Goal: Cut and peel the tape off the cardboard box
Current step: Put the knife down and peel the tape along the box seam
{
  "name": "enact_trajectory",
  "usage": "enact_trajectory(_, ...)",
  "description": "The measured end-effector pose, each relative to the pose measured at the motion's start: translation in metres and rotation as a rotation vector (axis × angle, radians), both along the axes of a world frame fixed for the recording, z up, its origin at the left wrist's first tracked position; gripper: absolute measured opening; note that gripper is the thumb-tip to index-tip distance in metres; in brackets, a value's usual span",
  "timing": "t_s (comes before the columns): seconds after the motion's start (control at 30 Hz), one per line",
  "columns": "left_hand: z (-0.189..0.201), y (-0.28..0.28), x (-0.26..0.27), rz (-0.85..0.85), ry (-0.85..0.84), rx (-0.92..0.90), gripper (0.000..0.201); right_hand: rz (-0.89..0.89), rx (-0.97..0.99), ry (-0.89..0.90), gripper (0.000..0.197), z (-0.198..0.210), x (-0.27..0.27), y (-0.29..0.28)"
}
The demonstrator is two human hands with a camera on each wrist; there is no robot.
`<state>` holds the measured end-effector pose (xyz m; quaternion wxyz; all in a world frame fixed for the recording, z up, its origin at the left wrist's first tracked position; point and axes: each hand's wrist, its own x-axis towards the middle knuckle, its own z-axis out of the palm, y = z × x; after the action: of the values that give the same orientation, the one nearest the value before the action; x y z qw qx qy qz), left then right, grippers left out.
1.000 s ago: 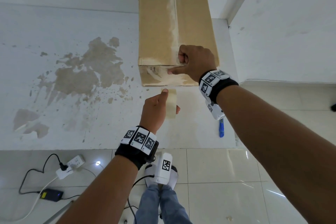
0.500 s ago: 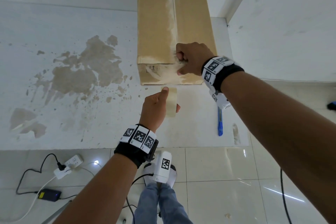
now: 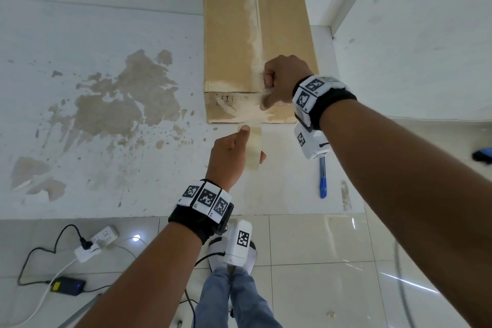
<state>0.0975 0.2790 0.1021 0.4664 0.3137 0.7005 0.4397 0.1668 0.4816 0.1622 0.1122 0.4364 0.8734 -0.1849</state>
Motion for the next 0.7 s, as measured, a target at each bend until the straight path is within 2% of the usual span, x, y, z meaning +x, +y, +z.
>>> enact_trajectory(0.1,0.001,0.001,0.0,0.006,-0.006,0.007,0.063,-0.109,0.012,0.079,0.054,-0.002,-0.002,-0.007)
enact_trajectory(0.37,0.004,0.004,0.002,0.007,-0.012,-0.003,0.063,-0.143,0.088,0.094,0.069,-0.002,-0.007,-0.018)
enact_trajectory(0.7,0.002,0.001,0.001,-0.018,-0.025,0.01,0.062,-0.02,-0.194,0.148,0.036,0.01,0.016,-0.001)
